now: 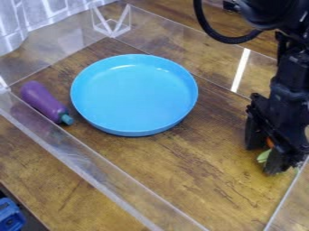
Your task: Move the carrot to the left side
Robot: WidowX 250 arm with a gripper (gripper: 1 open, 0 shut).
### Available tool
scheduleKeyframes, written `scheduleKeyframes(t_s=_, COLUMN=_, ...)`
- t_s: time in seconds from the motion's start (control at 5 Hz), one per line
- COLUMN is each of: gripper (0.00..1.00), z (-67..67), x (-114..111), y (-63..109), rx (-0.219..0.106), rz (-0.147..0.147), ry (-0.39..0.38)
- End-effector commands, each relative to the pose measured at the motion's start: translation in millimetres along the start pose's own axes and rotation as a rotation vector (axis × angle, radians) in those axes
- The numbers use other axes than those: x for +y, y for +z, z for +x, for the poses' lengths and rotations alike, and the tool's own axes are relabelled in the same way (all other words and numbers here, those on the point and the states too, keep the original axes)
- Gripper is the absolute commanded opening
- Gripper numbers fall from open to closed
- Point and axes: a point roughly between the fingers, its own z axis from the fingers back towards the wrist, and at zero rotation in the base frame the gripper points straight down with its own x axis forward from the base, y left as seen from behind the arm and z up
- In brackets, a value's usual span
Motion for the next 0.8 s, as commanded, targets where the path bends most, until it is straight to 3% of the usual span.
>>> scheduleKeyframes(t_s=0.0, gripper=0.00, z=-5.0, x=8.3, y=-4.6, rx=0.023, rz=0.000, ry=0.009)
scheduleKeyframes(t_s=0.6, gripper=0.00, z=-4.7, x=10.7, y=-2.9, rx=0.021, rz=0.005, ry=-0.009)
